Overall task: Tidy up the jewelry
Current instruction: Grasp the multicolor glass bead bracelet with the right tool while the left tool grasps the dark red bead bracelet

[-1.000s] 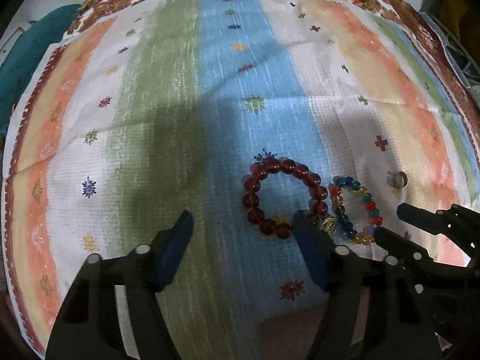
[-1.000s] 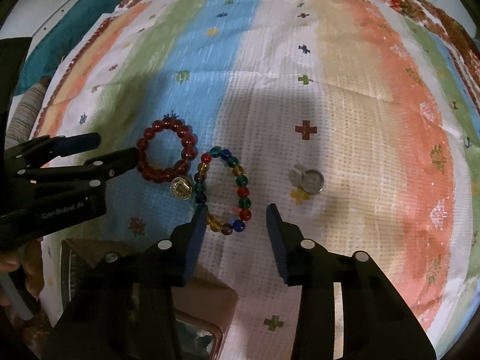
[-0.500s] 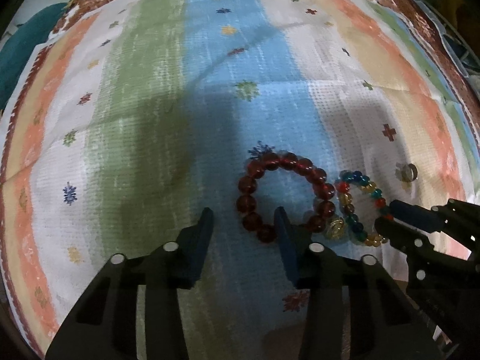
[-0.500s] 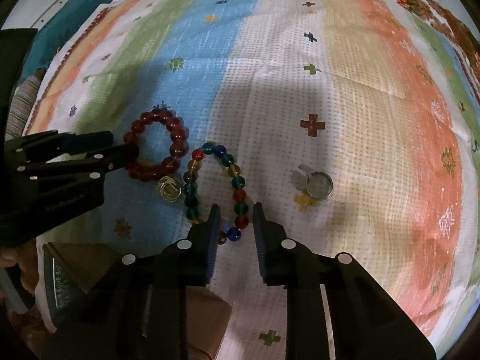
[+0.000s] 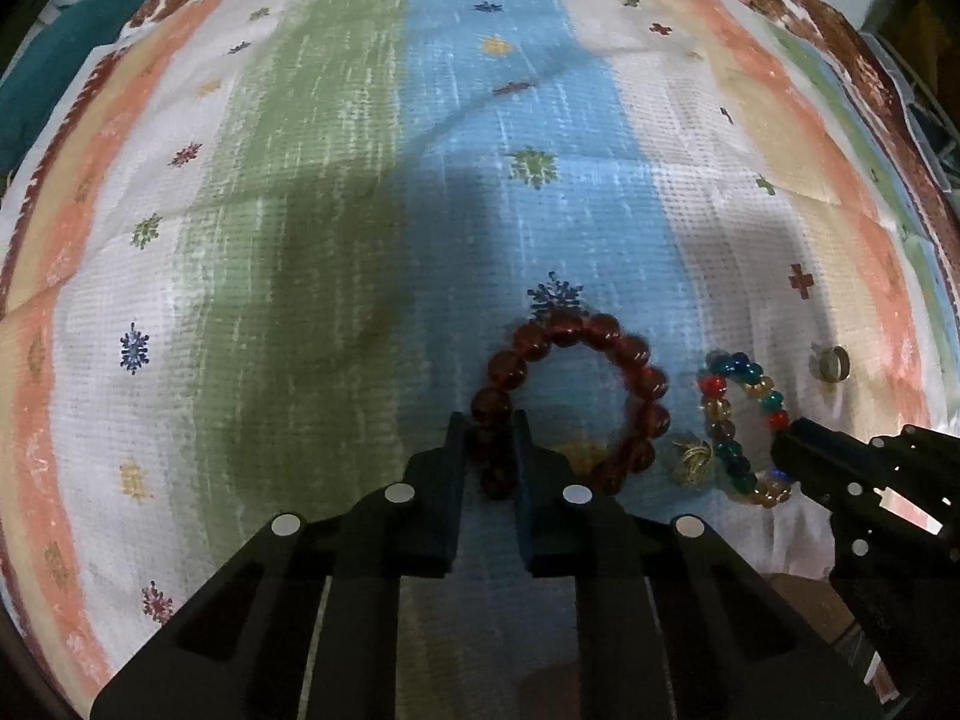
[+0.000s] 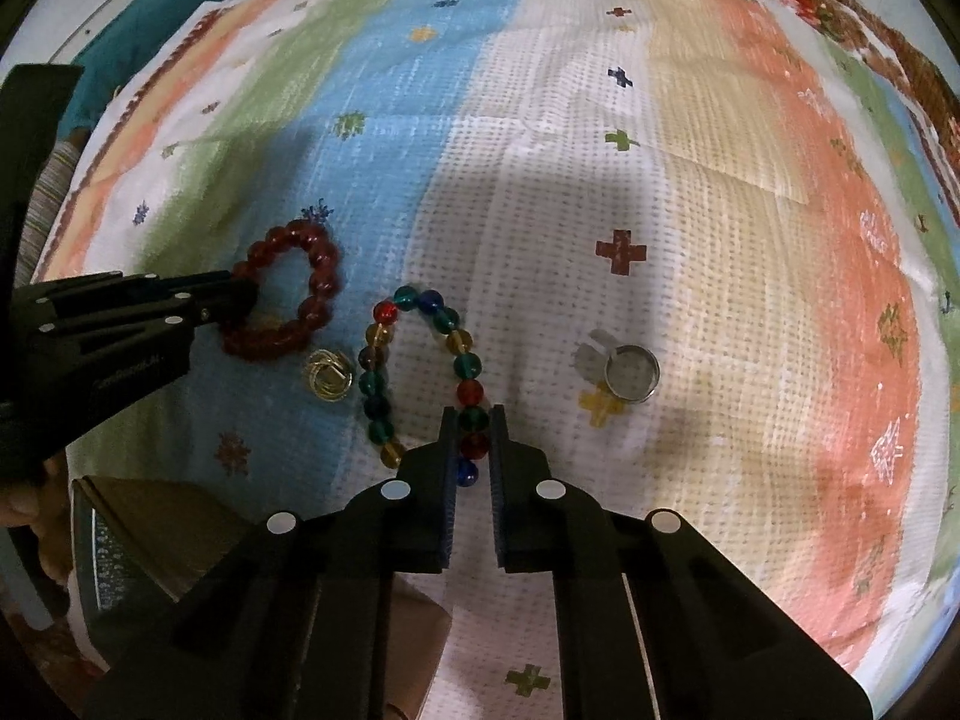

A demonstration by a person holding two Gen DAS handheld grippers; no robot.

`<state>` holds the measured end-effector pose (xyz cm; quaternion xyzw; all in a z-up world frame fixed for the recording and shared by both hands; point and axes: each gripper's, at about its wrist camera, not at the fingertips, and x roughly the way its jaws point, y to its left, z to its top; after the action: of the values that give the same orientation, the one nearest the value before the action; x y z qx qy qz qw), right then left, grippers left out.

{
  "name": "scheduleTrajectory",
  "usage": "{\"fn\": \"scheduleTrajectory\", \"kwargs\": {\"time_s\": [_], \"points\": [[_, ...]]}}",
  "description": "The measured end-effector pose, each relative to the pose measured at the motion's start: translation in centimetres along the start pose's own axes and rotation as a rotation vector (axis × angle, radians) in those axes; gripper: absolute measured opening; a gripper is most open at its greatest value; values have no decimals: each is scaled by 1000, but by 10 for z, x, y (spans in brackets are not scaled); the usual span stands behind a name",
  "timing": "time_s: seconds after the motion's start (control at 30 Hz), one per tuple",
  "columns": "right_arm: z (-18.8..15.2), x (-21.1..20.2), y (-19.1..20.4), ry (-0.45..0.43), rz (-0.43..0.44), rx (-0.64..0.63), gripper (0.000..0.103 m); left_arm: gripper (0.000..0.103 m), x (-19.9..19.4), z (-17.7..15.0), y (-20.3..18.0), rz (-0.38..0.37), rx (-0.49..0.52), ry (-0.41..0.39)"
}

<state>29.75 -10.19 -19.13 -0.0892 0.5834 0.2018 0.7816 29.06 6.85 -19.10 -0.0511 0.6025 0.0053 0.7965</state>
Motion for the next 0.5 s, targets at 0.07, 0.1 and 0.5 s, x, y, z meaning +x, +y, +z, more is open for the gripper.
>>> {"fn": "scheduleTrajectory", "kwargs": {"time_s": [0.07, 0.1, 0.5], "points": [[1, -2, 1, -3, 0, -7, 10, 13, -2, 0, 0, 8, -1, -2], [-2, -5, -1, -6, 0, -12, 10, 13, -3, 0, -1, 13, 0, -3], [2, -46, 8, -106, -25, -45, 10, 13, -50, -3, -10, -4, 27, -91]]}}
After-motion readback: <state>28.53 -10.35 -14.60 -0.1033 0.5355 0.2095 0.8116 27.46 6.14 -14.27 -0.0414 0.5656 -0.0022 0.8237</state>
